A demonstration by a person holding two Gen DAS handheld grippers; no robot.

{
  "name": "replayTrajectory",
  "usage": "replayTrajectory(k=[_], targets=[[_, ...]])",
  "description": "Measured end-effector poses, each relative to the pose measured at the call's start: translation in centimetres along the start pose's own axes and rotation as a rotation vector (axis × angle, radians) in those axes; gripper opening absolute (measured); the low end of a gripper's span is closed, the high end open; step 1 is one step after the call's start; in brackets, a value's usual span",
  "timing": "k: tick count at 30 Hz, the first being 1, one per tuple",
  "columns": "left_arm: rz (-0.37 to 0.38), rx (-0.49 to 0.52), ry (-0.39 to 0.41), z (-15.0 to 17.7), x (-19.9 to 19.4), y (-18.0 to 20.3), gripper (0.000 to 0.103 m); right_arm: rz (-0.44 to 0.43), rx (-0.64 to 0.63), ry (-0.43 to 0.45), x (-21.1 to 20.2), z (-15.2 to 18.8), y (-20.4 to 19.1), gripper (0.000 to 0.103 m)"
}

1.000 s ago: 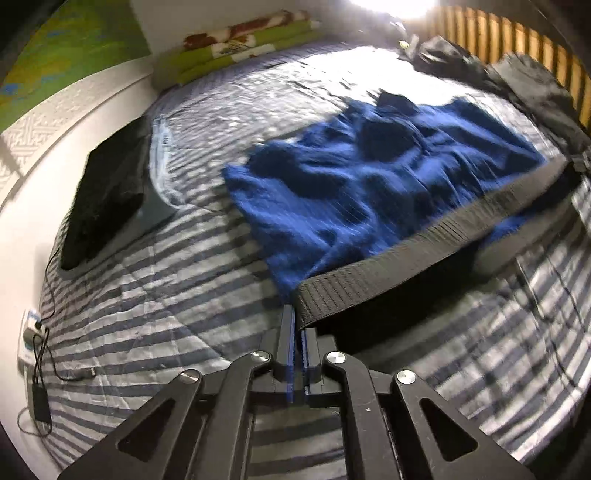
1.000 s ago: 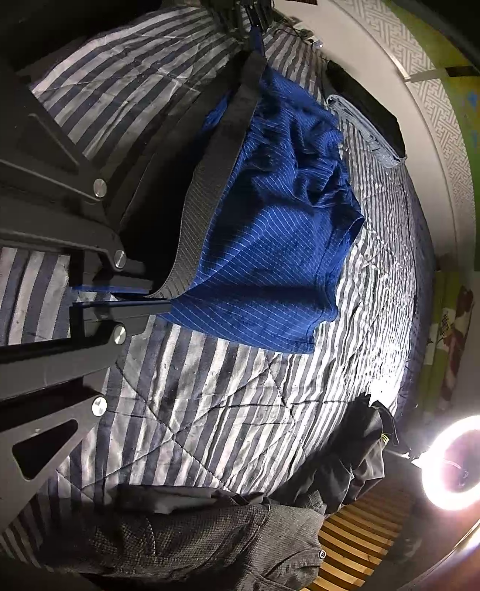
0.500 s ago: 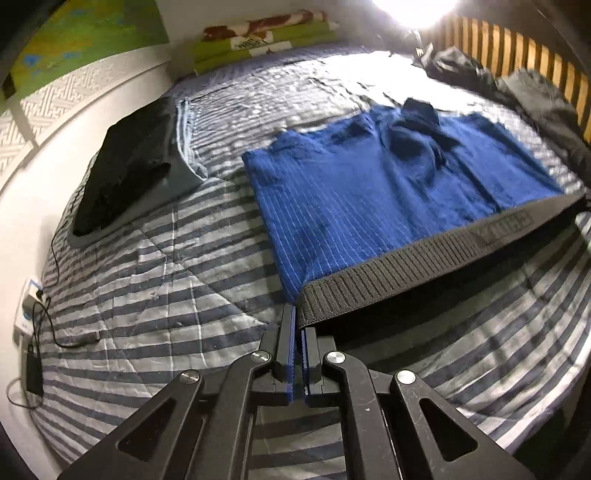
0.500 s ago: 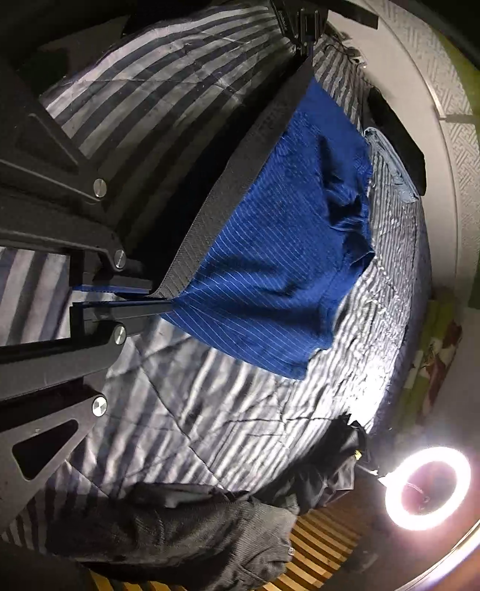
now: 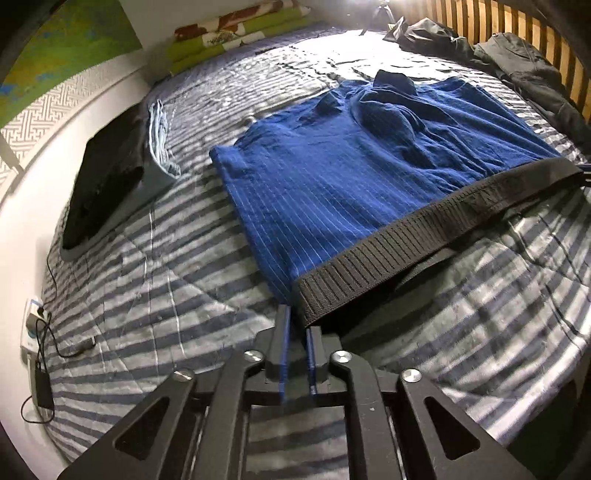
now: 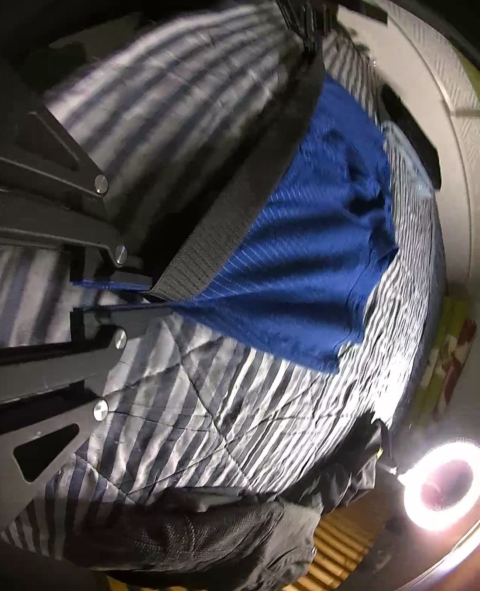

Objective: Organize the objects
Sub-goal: 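Open both tools and release the waistband onto the bed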

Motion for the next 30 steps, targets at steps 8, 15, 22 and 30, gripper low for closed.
replayTrajectory(k=[8,15,22,30], targets=[[0.030,0.012,0.014,1.1,-3.1,0.5,0.035,-0.180,0.239,0.046,-3.8,-2.8,5.1,0.021],[0.076,0.009,0.104,-3.4,-3.9,3.0,0.035,-0.148,0.482,0.073,1.7,-10.5,10.4,0.027],[0.112,0.027,0.084,-4.2,-1.8,5.1,0.035,-0.203,0.600,0.023,7.5,-14.9,10.5,0.027],[0.129,-0.021,0.038,-2.9,0.5,4.1,0.036,-0.129,0.503,-0.028,9.6,-14.8,9.1,0.003]])
Point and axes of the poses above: each gripper's, at about its wrist camera, not at the fingertips, and x roughly the way its jaws point, y to its right, z to its underside, the point moved 8 cm from there along x, roughly the way its jaws point, and after that the axes turned 5 degrees about x, right-handed, at the moved point
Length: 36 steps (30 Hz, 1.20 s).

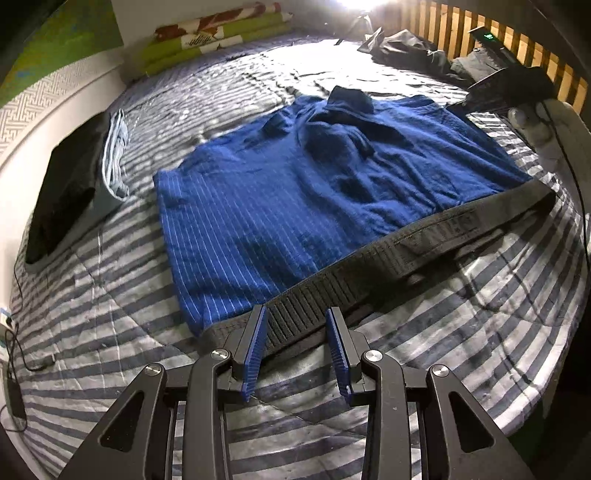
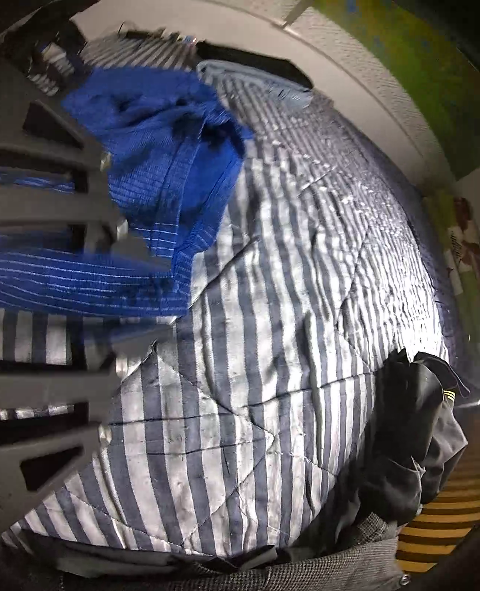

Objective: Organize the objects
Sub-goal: 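Open both tools and release the waistband onto the bed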

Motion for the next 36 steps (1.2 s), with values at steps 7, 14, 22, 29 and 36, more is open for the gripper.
replayTrajectory(k=[7,14,22,29,36], targets=[[-0.001,0.009,-0.001,0.2,0.1,0.0,0.037,-0.015,0.074,0.045,-2.2,-0.1,3.7,0.006],[-0.009,0.005,0.015,-0.1,-1.3,0.1,0.037,-0.080,0.128,0.049,-3.8,0.5,3.9,0.026],[0.034,0.018,0.060,-1.5,-3.5,3.0,0.038,0.085,-0.041,-0.021,-3.3,5.3,3.3,0.026],[0.172,0.108,0.173,-6.4,-4.9,12.5,0.059,-0.011,0.068,-0.005,-7.0,7.9,5.5,0.027],[0.321,0.257,0.239,-12.4,-3.1,24.6,0.059,-0.136,0.160,0.001,-8.1,9.8,5.8,0.027]])
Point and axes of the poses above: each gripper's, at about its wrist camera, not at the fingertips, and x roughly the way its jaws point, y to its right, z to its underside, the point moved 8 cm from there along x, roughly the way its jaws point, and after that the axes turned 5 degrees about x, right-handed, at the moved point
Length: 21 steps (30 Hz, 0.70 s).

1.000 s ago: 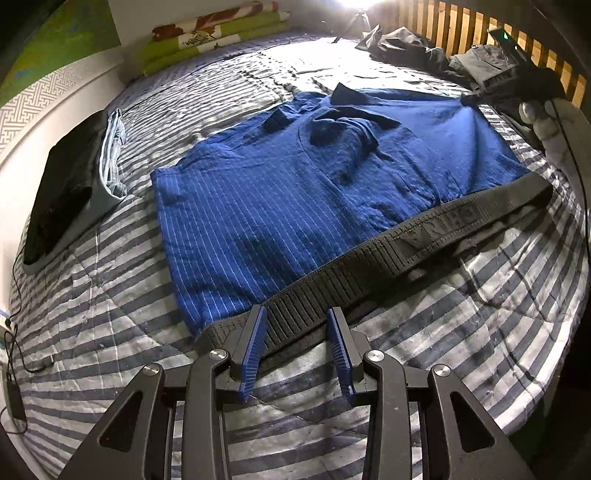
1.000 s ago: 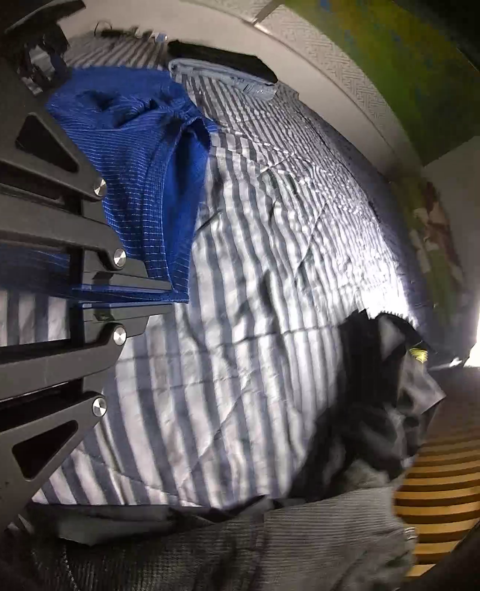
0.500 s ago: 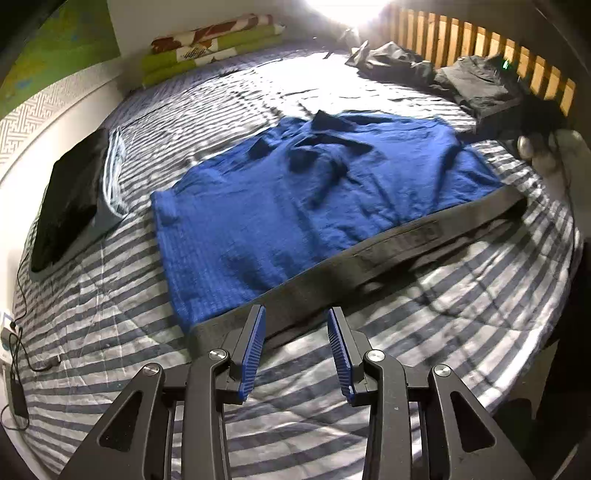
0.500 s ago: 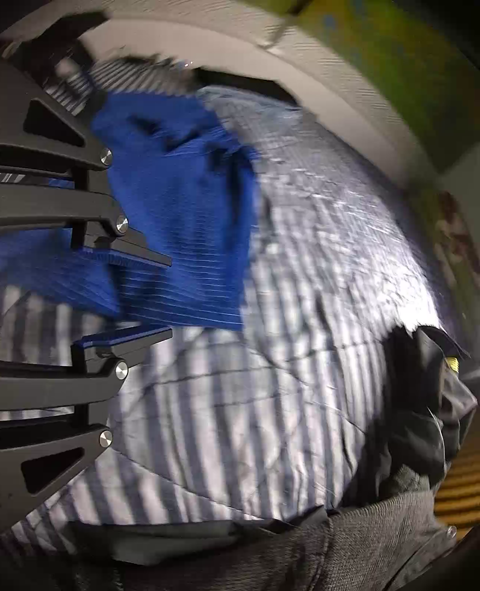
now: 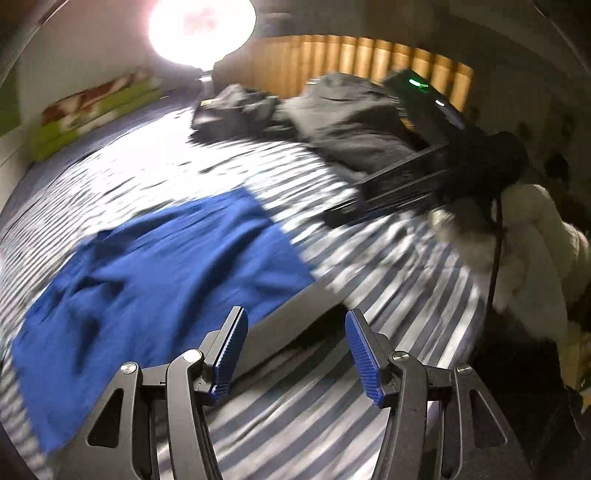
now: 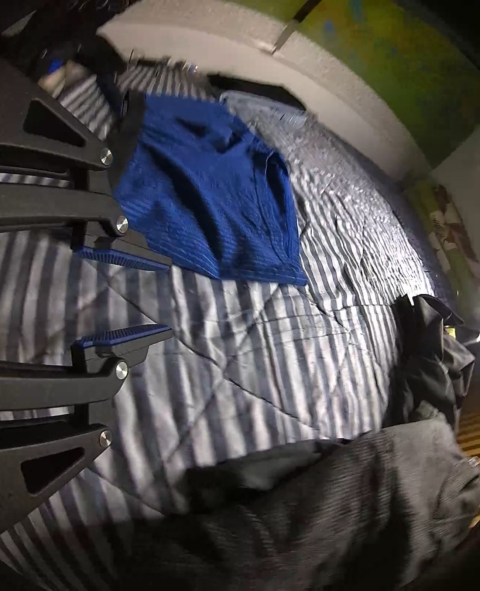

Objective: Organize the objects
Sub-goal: 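Grasp the garment's side edge with the right tool while the left tool grips the waistband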

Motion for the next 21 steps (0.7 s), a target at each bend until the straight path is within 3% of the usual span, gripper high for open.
replayTrajectory(k=[3,7,12,16,21], targets=[[0.014,0.061,-0.060,-0.6,3.4,2.3,0.063,-0.040,0.053,0.005,0.5,-0.5,0.6,0.027],[0.088,0.048,-0.151,1.2,5.8,4.2,0.062,-0.062,0.071,0.000,1.1,-1.6,1.3,0.027],[0.111,0.027,-0.121,1.3,4.7,5.1,0.062,-0.103,0.091,-0.017,2.2,-3.3,1.5,0.027],[0.101,-0.068,-0.039,1.3,1.4,2.7,0.063,-0.128,0.103,-0.010,2.8,-5.2,0.7,0.029],[0.055,-0.145,-0.025,1.4,0.8,-0.5,0.063,-0.113,0.066,0.002,4.0,-7.4,-1.3,0.033]])
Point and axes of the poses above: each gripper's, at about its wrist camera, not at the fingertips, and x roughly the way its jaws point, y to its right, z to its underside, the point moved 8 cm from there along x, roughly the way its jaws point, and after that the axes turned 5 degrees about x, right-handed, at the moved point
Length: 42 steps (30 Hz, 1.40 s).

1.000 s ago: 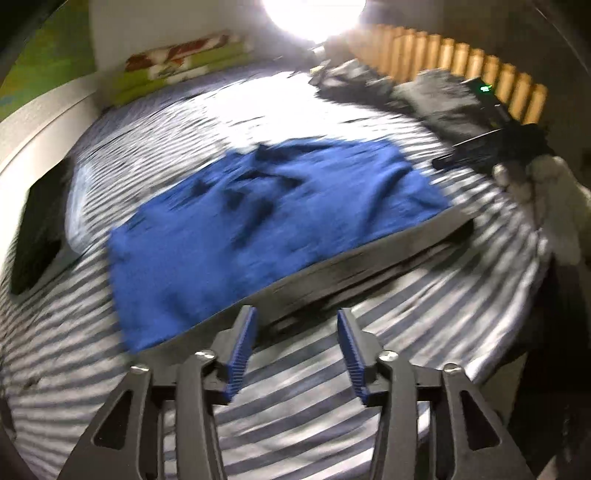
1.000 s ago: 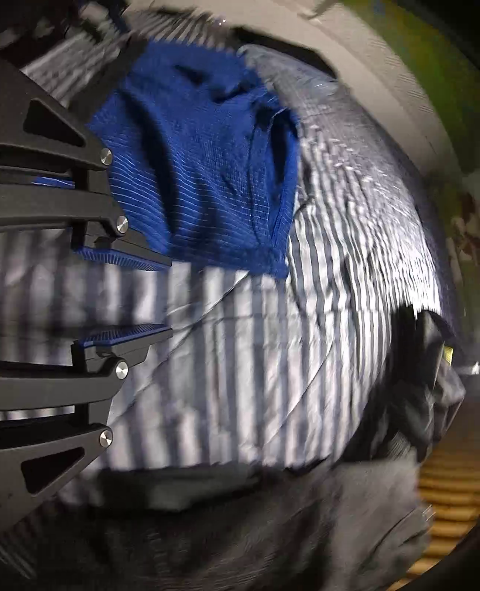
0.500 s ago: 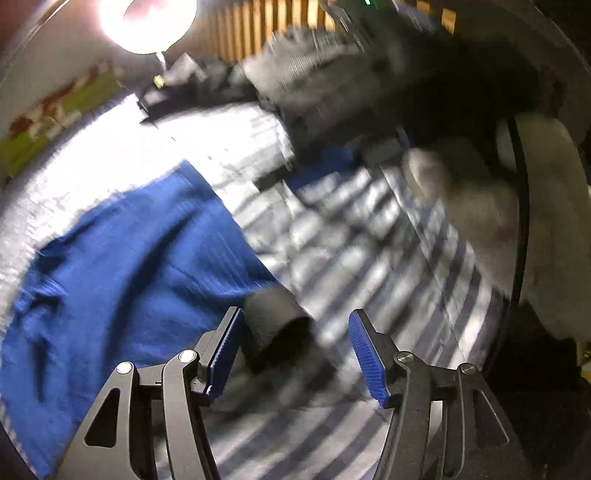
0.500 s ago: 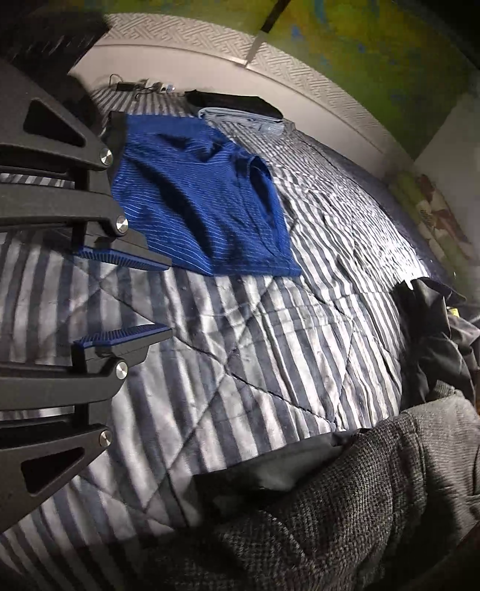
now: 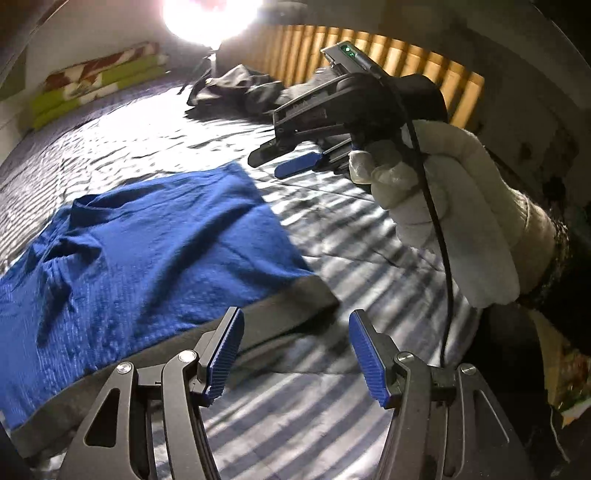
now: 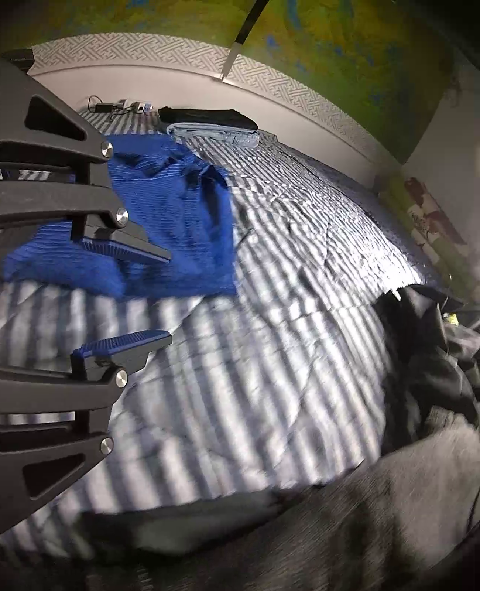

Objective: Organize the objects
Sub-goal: 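Grasp the garment's side edge with the right tool while the left tool grips the waistband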

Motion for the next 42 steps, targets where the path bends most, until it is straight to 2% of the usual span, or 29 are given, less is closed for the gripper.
replayTrajectory(k=[3,6,7,8,9,10,11,13,16,18,19,20,21,22,26,30,33,35,36,37,39,42], targets=[[0.035,-0.042,-0.008,-1.0,1.2,-0.2,0.063,0.048,-0.050,-0.004,1.4,-0.7,-1.4,0.033],[0.075,-0.041,-0.034,-1.5,3.1,0.8,0.062,0.115,-0.136,-0.022,2.7,-0.9,-2.4,0.033],[0.080,-0.038,-0.044,-1.5,3.8,1.0,0.058,0.160,-0.163,-0.030,3.3,-0.9,-2.5,0.033],[0.096,-0.037,-0.057,-1.4,4.5,1.2,0.049,0.200,-0.183,-0.037,3.8,-0.9,-2.5,0.033],[0.091,-0.036,-0.068,-1.3,5.1,1.4,0.025,0.220,-0.205,-0.037,4.0,-0.8,-2.5,0.023],[0.076,-0.036,-0.074,-1.3,5.7,1.4,0.016,0.250,-0.238,-0.026,4.1,-0.8,-2.6,0.003],[0.099,-0.034,-0.071,-1.3,5.8,1.9,0.016,0.265,-0.262,-0.020,3.9,-0.9,-2.6,0.003],[0.108,-0.006,-0.069,-1.3,5.8,2.6,0.014,0.213,-0.214,0.007,2.9,-1.5,-2.0,0.003],[0.110,0.020,-0.069,-1.3,5.8,3.0,0.014,0.146,-0.119,0.015,2.5,-2.2,-0.3,0.003],[0.124,-0.001,-0.059,-1.3,5.1,2.8,0.018,0.135,-0.137,-0.006,2.8,-1.6,-0.1,0.003],[0.122,-0.012,-0.050,-1.2,4.5,2.4,0.032,0.122,-0.137,-0.012,2.8,-1.4,-0.2,0.004],[0.113,-0.015,-0.042,-1.0,4.0,2.1,0.041,0.113,-0.127,-0.020,2.7,-1.2,-0.1,0.005],[0.103,-0.017,-0.028,-0.7,3.3,1.7,0.051,0.103,-0.108,-0.030,2.4,-1.2,0.3,0.014],[0.088,-0.020,-0.016,-0.5,2.8,1.3,0.053,0.088,-0.091,-0.033,2.2,-1.2,0.5,0.022],[0.066,-0.039,-0.007,-0.4,2.0,-0.2,0.053,0.050,-0.061,-0.034,1.2,-1.3,0.9,0.026],[0.078,0.008,-0.026,-0.9,3.3,1.5,0.055,0.031,-0.051,-0.066,1.9,-1.2,0.5,0.029],[0.064,0.074,-0.069,-0.8,5.2,3.4,0.055,0.036,-0.056,-0.074,2.5,-1.3,0.2,0.029],[0.034,0.101,-0.075,-0.9,6.0,3.5,0.049,0.047,-0.064,-0.072,2.9,-1.4,-0.1,0.029],[0.032,0.100,-0.073,-1.1,6.0,3.4,0.030,0.052,-0.069,-0.071,3.0,-1.5,-0.2,0.029],[0.027,0.085,-0.074,-1.3,6.0,3.0,0.008,0.058,-0.078,-0.065,3.0,-1.6,-0.4,0.022],[0.056,0.020,-0.073,-1.7,5.8,1.9,0.005,0.083,-0.082,-0.056,3.1,-1.7,-0.5,0.007],[0.050,-0.017,-0.030,-1.9,4.1,0.9,0.004,0.078,-0.046,-0.028,2.6,-1.8,-0.9,0.003]])
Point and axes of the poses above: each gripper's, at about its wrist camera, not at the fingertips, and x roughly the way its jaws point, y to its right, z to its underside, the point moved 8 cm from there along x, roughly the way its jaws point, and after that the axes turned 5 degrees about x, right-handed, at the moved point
